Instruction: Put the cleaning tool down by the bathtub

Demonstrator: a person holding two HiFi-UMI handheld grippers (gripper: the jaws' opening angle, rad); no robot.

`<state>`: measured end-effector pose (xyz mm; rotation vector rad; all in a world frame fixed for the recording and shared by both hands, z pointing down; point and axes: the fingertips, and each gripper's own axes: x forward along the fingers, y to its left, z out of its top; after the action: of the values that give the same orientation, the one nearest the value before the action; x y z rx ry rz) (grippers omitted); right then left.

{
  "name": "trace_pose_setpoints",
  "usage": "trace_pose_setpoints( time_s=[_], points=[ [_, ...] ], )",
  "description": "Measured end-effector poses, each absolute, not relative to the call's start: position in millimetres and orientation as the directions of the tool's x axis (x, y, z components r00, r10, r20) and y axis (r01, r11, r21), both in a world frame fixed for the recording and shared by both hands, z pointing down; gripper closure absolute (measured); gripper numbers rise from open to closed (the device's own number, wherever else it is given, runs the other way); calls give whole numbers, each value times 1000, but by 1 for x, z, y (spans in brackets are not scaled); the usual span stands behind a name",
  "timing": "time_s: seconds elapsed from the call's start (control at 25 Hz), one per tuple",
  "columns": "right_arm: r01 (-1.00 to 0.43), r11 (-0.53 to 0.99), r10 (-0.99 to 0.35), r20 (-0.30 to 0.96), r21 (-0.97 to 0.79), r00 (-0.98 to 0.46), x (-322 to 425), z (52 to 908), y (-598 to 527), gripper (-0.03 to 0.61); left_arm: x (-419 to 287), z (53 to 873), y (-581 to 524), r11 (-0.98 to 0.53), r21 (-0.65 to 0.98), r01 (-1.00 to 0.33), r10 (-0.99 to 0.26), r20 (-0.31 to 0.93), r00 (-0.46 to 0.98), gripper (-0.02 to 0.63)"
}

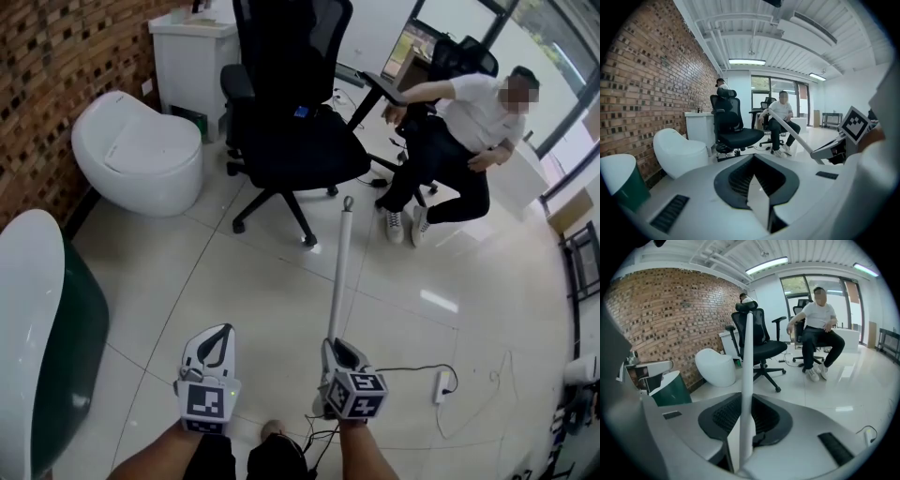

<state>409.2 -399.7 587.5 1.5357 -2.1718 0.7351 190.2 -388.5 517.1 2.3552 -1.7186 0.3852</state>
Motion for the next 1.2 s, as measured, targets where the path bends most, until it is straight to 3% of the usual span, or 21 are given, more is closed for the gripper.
trace_pose_setpoints(
  time_s=[0.24, 0.6, 0.88, 1.2],
  points=[
    [-924, 324, -757, 530, -204, -383, 381, 464, -375, 486, 158, 413, -352, -255, -16, -967, -924, 300, 238, 609],
    [-822, 568, -724, 447, -45, -525, 277, 317, -355, 486, 67, 301, -298, -151, -60, -987, -960, 245, 132, 609],
    [-674, 736, -640, 389, 63, -663, 149, 260, -323, 486, -36, 264, -239, -37, -73, -997, -969, 248, 17, 609],
    [-449, 889, -452, 346, 93, -822, 34, 227, -272, 486, -124, 228, -155, 191, -85, -978, -944, 256, -207, 609]
  ],
)
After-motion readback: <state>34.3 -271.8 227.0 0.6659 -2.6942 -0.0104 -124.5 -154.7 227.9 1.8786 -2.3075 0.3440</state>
